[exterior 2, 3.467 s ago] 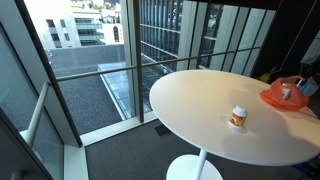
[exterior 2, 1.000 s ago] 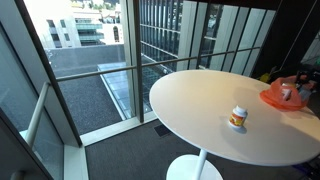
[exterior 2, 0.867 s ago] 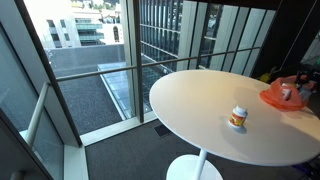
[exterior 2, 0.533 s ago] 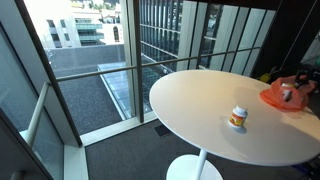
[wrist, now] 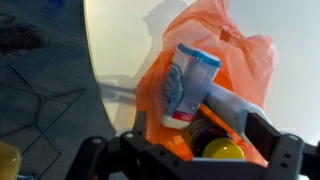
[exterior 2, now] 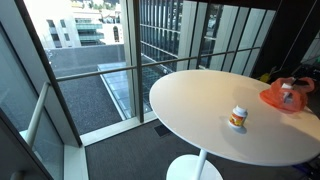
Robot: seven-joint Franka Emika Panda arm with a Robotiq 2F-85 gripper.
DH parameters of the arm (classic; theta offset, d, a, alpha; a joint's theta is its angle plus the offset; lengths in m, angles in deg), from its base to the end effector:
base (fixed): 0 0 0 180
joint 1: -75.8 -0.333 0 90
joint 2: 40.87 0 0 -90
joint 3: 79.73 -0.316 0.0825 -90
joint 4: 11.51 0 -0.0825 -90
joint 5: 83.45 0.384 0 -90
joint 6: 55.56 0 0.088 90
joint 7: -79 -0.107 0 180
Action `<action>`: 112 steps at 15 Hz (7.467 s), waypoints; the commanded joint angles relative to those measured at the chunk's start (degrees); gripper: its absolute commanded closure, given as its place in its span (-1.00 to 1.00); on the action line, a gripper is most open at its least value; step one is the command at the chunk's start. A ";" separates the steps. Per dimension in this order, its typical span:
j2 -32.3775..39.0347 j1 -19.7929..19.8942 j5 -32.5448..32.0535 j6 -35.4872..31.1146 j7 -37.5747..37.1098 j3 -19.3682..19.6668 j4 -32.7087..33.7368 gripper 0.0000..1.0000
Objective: Pick up the mentos container from the table and put it in the orange plastic bag, pick up the longest white container from the orange plastic bag and put it on the table, pick up the white medicine bottle from the table and put it in the orange plastic bag
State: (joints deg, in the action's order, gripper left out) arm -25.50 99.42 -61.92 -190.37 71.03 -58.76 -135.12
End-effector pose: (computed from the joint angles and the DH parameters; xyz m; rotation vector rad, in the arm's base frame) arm 0.4029 -0.3880 0.2770 -2.4699 1.6538 -0.0160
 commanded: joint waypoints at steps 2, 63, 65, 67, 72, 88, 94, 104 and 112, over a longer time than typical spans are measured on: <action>-4.53 0.41 -0.08 0.57 3.70 -0.68 -1.90 -1.00; -15.79 -16.47 -19.76 -5.11 -7.34 -14.00 -11.87 0.74; -14.63 -16.84 -19.49 -5.92 -6.97 -14.29 -12.55 0.74; -13.15 -17.10 -19.75 -7.01 -7.18 -14.44 -13.17 0.74; -10.22 -17.42 -19.96 -12.51 -7.20 -14.34 -14.98 0.74; -17.84 -19.93 -19.69 -2.55 -6.13 -16.74 -18.16 -1.00; -15.97 -21.68 -19.31 -4.18 -7.38 -18.95 -17.50 -1.00; -10.66 -24.39 -20.56 -9.52 -9.08 -20.93 -16.45 -1.00; -6.87 -26.93 -22.81 -12.01 -11.63 -20.74 -14.20 -0.48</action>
State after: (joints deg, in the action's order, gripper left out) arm -33.66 73.30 -82.41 -201.93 62.30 -79.63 -151.13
